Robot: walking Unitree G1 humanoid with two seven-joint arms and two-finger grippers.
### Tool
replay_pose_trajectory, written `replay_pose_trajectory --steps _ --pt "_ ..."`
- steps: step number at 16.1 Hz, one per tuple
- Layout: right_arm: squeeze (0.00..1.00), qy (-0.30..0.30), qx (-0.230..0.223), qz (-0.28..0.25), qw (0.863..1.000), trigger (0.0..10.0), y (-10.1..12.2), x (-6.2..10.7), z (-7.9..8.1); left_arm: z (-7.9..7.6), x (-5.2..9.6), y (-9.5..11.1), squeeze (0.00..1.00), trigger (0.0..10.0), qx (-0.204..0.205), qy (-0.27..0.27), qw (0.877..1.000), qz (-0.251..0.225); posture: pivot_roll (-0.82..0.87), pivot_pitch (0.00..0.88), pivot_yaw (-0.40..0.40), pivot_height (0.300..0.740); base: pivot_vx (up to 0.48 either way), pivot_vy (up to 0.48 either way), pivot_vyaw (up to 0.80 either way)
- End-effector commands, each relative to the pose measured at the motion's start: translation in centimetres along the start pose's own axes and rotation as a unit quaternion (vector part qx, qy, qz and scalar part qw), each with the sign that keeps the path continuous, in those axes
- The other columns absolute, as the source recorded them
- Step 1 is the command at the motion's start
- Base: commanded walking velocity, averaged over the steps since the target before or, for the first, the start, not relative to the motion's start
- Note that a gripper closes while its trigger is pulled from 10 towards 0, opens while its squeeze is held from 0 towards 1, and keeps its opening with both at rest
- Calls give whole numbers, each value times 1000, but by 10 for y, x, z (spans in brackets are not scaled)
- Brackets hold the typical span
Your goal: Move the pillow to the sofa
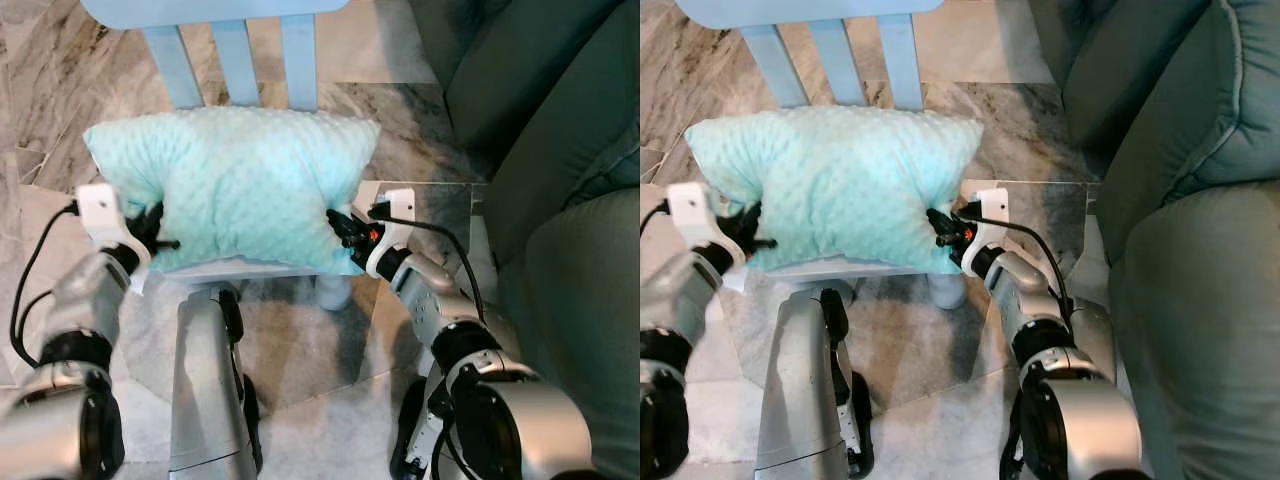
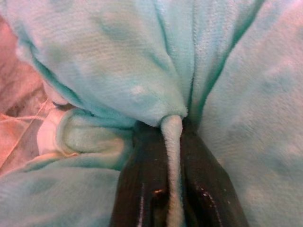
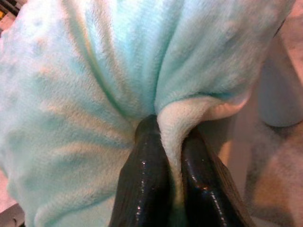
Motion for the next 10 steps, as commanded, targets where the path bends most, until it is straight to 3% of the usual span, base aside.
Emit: replay_pose_trajectory --steps 1,4,7,9,10 --pt "0 3 8 3 1000 0 -9 4 4 0 6 -20 0 0 -10 1 1000 19 -35 324 36 425 0 0 0" --pt "0 -29 56 -35 997 0 -4 24 -5 -29 9 -29 0 0 -38 -8 999 -30 -67 236 41 425 0 0 0" --pt "0 -75 86 -66 991 0 3 44 -12 -53 5 -28 0 0 -35 -16 997 -67 -96 155 53 425 0 0 0" --pt "0 -141 89 -98 981 0 13 64 -18 -84 9 -38 0 0 -40 -56 994 -84 -123 95 71 425 0 0 0" --pt "0 -164 65 -106 979 0 14 69 -19 -90 12 -43 0 0 -37 -56 994 -86 -138 73 83 425 0 0 0"
Point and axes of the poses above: a point about 5 cm out from each wrist's last joint towards the gripper, its own x axis pointing back from the gripper into the wrist, its own y axis along the axis of the wrist's last joint, z = x × y, the point moved 5 cm from there along -x, pointing out of the wrist towards the gripper, and after that the axes turned 10 degrees about x, right-handed, at the moved point
